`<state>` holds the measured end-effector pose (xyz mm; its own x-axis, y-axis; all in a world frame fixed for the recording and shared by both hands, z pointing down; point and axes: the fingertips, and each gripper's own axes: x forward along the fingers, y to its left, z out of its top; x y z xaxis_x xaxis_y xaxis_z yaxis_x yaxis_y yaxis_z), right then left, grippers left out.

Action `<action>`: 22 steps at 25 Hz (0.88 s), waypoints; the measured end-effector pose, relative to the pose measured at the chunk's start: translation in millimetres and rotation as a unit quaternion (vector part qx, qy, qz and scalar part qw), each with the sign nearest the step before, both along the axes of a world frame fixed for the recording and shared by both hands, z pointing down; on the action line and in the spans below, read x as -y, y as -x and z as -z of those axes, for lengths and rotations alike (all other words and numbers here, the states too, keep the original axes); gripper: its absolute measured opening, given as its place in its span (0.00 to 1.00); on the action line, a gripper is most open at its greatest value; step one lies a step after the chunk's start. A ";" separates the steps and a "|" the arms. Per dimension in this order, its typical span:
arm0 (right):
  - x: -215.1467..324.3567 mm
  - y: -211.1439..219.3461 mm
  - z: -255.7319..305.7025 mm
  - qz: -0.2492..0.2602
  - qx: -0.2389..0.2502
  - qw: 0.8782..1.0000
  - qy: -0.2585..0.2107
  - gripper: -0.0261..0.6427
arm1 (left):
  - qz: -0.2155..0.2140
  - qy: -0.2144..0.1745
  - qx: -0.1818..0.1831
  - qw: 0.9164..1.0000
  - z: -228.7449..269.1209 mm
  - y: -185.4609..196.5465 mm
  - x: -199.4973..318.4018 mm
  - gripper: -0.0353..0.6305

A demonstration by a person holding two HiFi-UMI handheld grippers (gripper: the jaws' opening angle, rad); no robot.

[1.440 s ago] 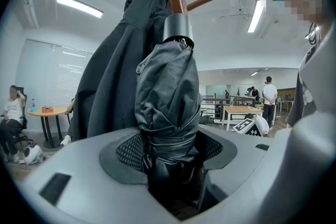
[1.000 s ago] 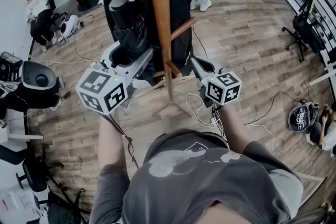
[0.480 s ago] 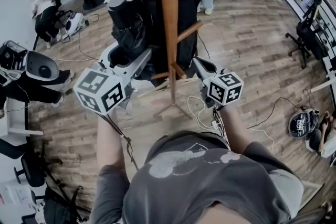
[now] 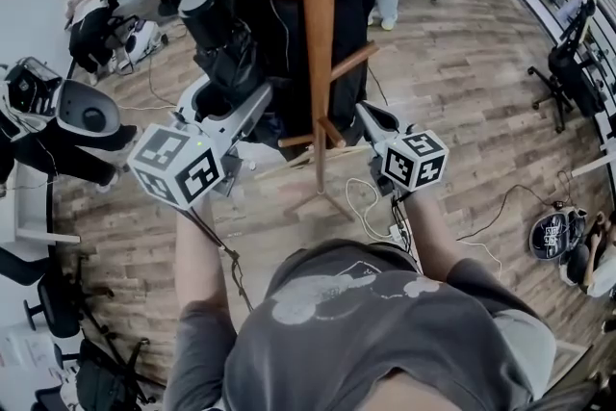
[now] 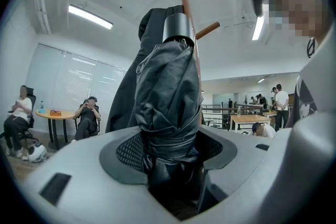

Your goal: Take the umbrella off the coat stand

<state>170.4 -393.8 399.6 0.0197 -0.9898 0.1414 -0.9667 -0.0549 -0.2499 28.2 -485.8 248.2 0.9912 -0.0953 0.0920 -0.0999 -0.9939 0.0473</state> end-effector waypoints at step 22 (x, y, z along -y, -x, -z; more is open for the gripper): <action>5.7 -0.8 -1.5 0.072 0.011 0.997 -0.011 0.04 | 0.095 0.034 0.010 0.995 -31.3 31.1 -19.5 0.47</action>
<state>171.2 -399.6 401.2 -0.1261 -0.9849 0.1187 -0.9583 0.0900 -0.2712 -3.0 -466.3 279.5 0.9537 -0.2740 0.1239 -0.2877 -0.9513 0.1106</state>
